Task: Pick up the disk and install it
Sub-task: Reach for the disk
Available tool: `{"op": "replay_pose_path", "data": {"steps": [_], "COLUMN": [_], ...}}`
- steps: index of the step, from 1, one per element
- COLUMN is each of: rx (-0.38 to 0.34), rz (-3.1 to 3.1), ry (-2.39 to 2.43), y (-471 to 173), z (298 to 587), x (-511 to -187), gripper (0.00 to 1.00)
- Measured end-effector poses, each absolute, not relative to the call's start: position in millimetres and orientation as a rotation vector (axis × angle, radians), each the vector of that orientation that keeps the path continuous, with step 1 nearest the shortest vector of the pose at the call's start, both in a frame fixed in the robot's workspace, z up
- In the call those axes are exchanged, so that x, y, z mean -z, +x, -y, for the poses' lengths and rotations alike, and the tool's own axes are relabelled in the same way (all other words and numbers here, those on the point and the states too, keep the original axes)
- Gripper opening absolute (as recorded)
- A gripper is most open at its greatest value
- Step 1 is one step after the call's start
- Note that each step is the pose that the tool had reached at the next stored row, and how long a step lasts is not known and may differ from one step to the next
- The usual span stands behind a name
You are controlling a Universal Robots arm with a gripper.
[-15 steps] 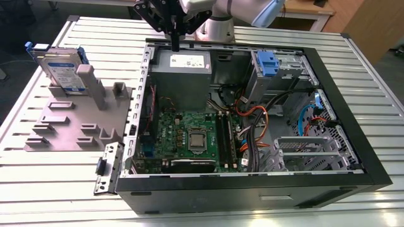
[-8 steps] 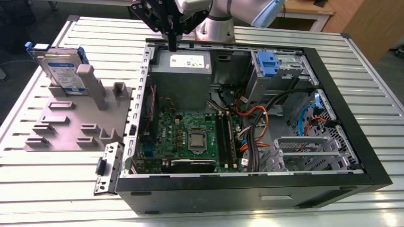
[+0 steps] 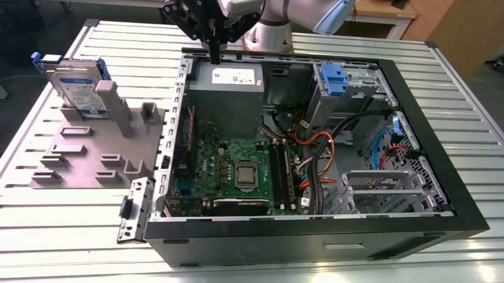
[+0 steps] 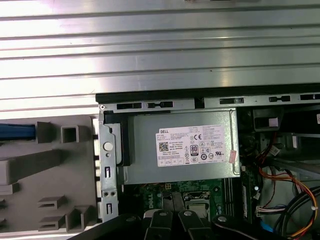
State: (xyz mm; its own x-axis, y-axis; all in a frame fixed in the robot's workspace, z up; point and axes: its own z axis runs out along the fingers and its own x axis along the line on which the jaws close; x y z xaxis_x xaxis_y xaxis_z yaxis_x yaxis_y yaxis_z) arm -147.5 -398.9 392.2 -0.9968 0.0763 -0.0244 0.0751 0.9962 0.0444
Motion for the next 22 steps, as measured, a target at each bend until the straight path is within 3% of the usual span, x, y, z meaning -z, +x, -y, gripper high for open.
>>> {"op": "replay_pose_path", "data": {"steps": [22], "rx": [-0.068], "rz": [-3.113], "ry": [0.118], "y": [-164], "z": [399], "x": [-392], "gripper": [0.11]}}
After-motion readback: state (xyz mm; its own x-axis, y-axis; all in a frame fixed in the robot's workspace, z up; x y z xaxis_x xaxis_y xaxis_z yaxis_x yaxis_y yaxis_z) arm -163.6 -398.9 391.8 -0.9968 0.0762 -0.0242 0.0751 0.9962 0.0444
